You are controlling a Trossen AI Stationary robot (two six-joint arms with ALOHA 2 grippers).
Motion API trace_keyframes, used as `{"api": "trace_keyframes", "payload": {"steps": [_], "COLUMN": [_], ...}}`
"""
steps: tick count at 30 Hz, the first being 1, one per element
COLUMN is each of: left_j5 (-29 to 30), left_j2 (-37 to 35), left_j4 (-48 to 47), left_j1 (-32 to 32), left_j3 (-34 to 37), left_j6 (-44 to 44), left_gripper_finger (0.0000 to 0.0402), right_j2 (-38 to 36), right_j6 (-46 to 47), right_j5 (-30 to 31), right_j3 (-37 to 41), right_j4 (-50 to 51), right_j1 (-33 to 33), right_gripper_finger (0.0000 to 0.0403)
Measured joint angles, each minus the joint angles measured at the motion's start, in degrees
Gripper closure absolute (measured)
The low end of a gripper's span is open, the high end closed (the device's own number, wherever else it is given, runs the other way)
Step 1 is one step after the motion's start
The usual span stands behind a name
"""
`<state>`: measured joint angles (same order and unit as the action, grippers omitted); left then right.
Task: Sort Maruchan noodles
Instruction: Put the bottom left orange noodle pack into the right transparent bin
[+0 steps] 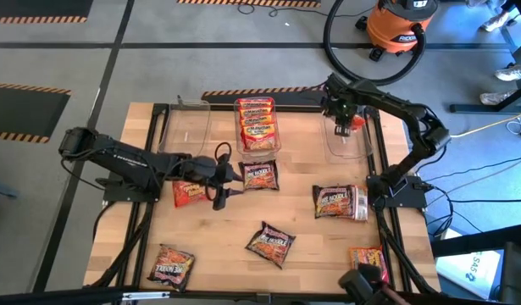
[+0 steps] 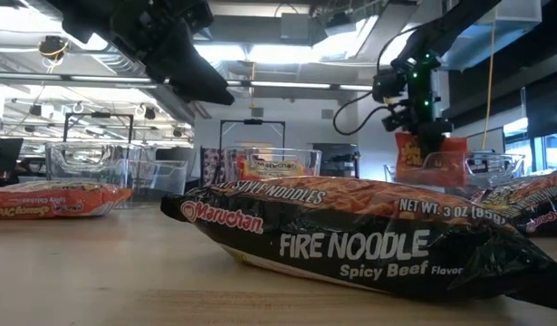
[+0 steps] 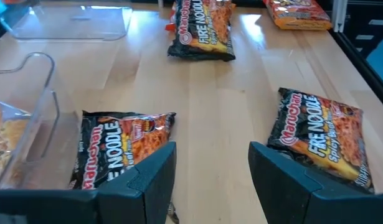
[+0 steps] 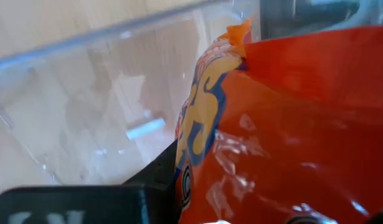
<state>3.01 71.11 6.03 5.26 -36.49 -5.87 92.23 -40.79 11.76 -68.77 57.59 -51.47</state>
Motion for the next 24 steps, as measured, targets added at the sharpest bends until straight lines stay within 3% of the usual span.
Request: {"api": "trace_keyframes", "payload": {"steps": [14,18,24], "left_j5": [0.3,0.3,0.9], "left_j2": [0.0,0.0,0.0], "left_j4": [0.0,0.0,0.3], "left_j1": [1.6,1.5,1.4], "left_j3": [0.0,0.0,0.0], "left_j6": [0.0,0.0,0.9], "left_gripper_finger": [0.0207,0.0207,0.0207], "right_j2": [4.6,5.5,5.5], "right_j6": [-1.2,-0.9,0.2], "right_j5": [-4.1,-2.3,-4.4], "right_j3": [0.0,0.0,0.0], "right_j4": [-0.1,4.6,9.9], "right_j1": [1.3,2.7,6.0], "right_gripper_finger": [0.0287,0.0287,0.0287]}}
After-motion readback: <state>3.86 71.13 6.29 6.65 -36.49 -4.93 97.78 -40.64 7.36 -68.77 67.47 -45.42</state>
